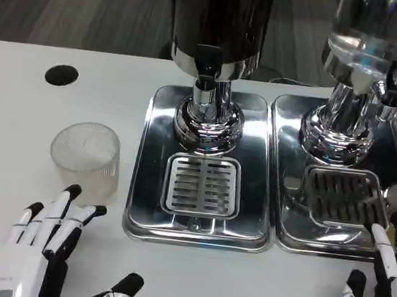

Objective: Grasp the cup under the faucet to collect the drink, then remove the cup.

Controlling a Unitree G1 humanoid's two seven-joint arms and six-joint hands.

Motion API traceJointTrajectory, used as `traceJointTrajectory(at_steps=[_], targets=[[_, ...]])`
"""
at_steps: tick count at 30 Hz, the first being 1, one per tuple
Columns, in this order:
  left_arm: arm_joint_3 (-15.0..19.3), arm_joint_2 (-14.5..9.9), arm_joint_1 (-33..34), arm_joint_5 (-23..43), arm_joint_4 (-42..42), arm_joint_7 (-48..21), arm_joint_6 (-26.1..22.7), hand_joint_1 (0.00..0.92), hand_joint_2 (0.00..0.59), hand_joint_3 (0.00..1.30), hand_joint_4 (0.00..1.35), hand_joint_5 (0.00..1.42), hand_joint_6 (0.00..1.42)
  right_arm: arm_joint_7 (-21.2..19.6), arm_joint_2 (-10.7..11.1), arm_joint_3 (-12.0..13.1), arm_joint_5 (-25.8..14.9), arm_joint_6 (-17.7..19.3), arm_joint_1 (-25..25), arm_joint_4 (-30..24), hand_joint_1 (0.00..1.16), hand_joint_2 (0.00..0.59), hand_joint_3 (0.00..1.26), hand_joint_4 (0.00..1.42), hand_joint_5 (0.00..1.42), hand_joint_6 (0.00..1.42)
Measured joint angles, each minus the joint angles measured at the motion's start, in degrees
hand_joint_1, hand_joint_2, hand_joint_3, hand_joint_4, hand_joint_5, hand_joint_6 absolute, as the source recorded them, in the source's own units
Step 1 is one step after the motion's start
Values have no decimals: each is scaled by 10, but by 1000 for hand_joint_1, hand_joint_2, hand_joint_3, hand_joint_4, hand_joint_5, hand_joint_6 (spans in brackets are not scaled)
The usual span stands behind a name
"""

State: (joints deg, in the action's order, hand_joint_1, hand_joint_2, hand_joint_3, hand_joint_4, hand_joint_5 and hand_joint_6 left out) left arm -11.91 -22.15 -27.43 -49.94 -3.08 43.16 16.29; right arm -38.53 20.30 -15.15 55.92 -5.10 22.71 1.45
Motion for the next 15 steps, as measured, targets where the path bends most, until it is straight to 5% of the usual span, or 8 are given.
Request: traceJointTrajectory(at_steps=[15], targets=[[73, -7, -11, -3, 152, -62, -32, 0, 42, 257, 0, 176, 141, 0, -1, -4, 11, -5, 5, 0, 455, 562, 135, 0, 0, 0]])
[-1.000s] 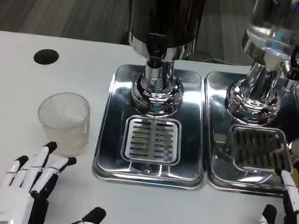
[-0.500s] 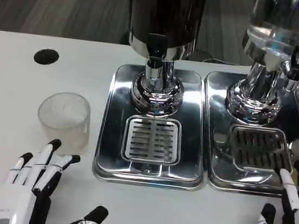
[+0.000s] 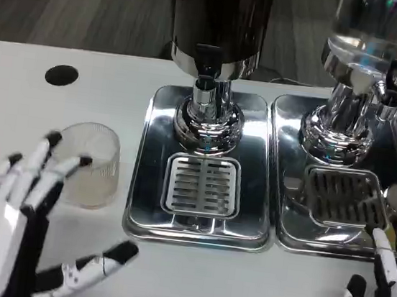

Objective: Grasp the cup under the faucet to collect the drink, then remove the cup.

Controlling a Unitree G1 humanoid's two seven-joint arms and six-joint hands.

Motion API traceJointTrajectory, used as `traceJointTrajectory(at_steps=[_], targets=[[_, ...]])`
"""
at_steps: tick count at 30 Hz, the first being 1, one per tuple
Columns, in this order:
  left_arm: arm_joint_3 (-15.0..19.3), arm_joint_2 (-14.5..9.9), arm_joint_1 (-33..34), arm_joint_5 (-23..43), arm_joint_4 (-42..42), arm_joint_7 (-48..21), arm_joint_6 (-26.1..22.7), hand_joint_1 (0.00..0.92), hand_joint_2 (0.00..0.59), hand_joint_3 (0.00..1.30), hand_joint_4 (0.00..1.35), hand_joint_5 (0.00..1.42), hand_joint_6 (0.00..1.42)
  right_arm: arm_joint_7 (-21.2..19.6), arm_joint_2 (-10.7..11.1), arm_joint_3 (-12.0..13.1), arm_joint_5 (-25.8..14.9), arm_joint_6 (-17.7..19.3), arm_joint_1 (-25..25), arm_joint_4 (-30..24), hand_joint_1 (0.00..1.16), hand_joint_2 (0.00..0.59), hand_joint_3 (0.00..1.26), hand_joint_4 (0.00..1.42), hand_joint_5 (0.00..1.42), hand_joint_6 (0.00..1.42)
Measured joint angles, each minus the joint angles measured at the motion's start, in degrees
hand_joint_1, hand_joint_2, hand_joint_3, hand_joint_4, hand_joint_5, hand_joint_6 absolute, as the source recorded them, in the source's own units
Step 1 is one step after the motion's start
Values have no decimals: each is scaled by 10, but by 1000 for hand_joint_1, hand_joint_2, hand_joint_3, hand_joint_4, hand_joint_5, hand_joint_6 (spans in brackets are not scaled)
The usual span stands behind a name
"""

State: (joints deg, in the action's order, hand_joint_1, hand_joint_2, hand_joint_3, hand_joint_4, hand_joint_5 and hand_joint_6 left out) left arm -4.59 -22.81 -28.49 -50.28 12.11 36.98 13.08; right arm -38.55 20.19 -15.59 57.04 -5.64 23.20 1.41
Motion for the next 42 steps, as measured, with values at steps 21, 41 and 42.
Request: traceJointTrajectory(at_steps=[21, 41, 42], targets=[[24, -3, 232, 23, -51, -281, -190, 2, 15, 153, 0, 123, 139, 0, 0, -3, 0, -3, 0, -16, 449, 554, 138, 0, 0, 0], [-33, 5, 311, 43, -210, -264, -217, 91, 38, 153, 0, 250, 309, 0, -2, -2, -10, -2, 1, -17, 446, 553, 154, 0, 0, 0], [-33, 5, 313, 47, -214, -264, -218, 98, 41, 156, 0, 262, 318, 0, -2, -2, -10, -2, 0, -16, 446, 553, 156, 0, 0, 0]])
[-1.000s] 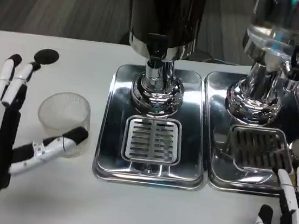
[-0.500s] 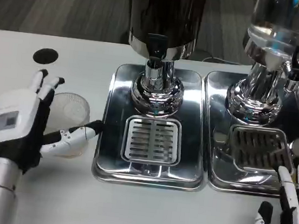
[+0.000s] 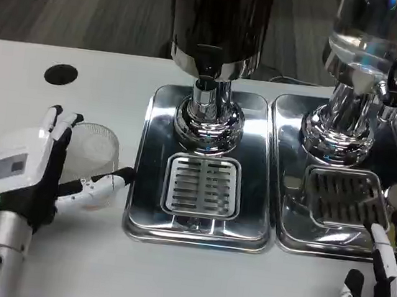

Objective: Grasp the cup under the faucet to collect the drink, then remove the cup.

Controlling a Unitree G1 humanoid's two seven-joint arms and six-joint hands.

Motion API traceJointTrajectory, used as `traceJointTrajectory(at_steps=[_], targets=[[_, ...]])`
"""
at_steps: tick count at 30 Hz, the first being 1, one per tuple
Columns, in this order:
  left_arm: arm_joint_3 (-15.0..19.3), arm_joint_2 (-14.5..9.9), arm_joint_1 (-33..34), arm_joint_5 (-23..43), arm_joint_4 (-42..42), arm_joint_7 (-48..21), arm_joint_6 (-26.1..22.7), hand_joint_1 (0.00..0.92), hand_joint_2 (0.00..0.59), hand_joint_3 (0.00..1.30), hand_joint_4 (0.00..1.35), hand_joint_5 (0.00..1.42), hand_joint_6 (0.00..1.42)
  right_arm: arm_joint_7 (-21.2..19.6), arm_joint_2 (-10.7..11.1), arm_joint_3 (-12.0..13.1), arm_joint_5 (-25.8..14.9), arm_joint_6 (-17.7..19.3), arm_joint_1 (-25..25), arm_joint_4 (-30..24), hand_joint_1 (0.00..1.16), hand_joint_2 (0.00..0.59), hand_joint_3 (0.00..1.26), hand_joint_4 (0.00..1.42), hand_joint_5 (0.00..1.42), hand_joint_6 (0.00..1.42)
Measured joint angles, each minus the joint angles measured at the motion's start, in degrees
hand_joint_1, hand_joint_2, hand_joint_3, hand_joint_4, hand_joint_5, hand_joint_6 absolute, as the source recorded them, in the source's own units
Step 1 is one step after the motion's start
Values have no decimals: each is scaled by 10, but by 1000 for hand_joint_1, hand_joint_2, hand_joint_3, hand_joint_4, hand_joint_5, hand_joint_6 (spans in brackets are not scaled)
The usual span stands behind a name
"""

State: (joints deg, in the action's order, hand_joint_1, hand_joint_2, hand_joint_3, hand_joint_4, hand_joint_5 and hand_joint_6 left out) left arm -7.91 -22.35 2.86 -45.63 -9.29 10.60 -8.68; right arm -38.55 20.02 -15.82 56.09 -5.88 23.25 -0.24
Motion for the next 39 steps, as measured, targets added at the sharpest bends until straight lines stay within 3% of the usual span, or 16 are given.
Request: traceJointTrajectory(at_steps=[10, 14, 16, 19, 23, 39], targets=[[-9, 2, 24, 2, -24, 6, -8, 179, 65, 209, 121, 422, 534, 0, 0, 2, -6, 2, 3, 1, 445, 553, 181, 0, 0, 5], [-16, 2, 31, 2, -34, 15, -10, 298, 85, 322, 281, 678, 980, -1, 1, 3, -15, 9, 4, 8, 444, 553, 194, 1, 0, 23], [-18, 3, 33, 5, -34, 22, -10, 450, 81, 462, 442, 861, 1227, -1, 4, 6, -15, 11, 4, 14, 444, 553, 195, 1, 0, 25], [-18, 4, 31, 6, -34, 37, -11, 570, 39, 623, 600, 996, 1409, -1, 8, 12, -16, 13, 2, 14, 444, 553, 196, 1, 0, 37], [-18, 7, 24, 6, -33, 59, -10, 663, 3, 726, 723, 1058, 1424, -1, 8, 13, -16, 18, 0, 14, 444, 553, 200, 1, 0, 41], [-17, 28, -7, 2, -24, 139, -26, 677, 11, 890, 977, 1181, 1424, -1, 7, 11, -19, 22, 0, 18, 444, 553, 205, 1, 0, 59]])
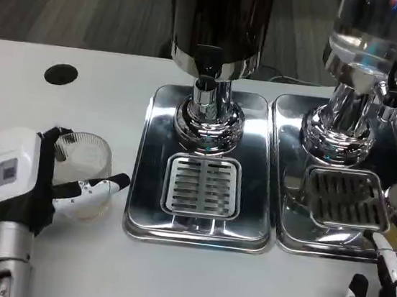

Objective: Grasp the cup under the faucet to collect the drink, then remove the cup.

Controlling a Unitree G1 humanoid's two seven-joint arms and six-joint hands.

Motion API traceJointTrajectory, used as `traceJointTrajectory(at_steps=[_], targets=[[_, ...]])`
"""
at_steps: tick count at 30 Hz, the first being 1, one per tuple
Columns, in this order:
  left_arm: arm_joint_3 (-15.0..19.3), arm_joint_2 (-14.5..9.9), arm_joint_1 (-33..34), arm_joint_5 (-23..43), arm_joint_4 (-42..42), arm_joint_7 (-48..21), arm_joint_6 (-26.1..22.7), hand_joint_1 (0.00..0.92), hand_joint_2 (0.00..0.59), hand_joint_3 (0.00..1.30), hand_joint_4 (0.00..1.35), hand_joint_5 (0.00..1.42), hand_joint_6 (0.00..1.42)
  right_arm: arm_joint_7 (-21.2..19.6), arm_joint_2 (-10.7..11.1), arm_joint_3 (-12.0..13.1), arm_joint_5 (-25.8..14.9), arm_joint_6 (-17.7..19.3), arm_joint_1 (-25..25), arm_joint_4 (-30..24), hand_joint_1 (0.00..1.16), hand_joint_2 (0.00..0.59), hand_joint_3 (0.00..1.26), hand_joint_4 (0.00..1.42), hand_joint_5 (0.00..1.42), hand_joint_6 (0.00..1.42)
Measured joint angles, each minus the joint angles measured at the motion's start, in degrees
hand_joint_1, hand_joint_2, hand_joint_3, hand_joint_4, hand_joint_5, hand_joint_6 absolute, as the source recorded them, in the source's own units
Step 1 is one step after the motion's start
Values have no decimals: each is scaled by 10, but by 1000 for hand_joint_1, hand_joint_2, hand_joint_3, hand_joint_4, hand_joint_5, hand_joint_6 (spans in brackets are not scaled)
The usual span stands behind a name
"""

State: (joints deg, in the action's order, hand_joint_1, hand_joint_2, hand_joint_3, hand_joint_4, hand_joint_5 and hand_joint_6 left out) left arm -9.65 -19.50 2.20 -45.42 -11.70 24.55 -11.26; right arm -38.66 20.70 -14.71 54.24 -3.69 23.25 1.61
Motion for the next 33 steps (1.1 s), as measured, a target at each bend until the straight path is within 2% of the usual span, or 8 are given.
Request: traceJointTrajectory(at_steps=[6, 14, 18, 22, 25, 33], targets=[[-2, 6, -9, -1, 8, 26, 1, 683, 13, 902, 998, 1185, 1424, 0, 0, 0, -2, 1, 0, 1, 444, 553, 206, 1, 0, 69], [-9, 14, -14, -7, 94, 29, 2, 700, 17, 903, 1010, 1172, 1424, 0, 0, 0, -5, 6, -1, 2, 444, 553, 206, 1, 0, 74], [-14, 16, -8, -16, 110, 23, 1, 702, 17, 903, 1010, 1172, 1424, 0, 1, 1, -7, 7, -1, 2, 443, 553, 206, 1, 0, 76], [-35, 16, 15, -23, 109, -24, -3, 703, 17, 903, 1010, 1172, 1424, 1, 2, 4, -17, 15, -1, -1, 443, 553, 206, 1, 0, 77], [-58, 16, 50, -35, 97, -55, -7, 708, 19, 903, 1010, 1163, 1424, 11, 9, 6, -14, 15, 0, -25, 443, 553, 206, 1, 0, 78], [-103, 36, 109, -66, 29, -71, -25, 713, 26, 903, 999, 1160, 1424, 24, 15, 9, 0, 14, 4, -62, 442, 551, 206, 1, 0, 78]])
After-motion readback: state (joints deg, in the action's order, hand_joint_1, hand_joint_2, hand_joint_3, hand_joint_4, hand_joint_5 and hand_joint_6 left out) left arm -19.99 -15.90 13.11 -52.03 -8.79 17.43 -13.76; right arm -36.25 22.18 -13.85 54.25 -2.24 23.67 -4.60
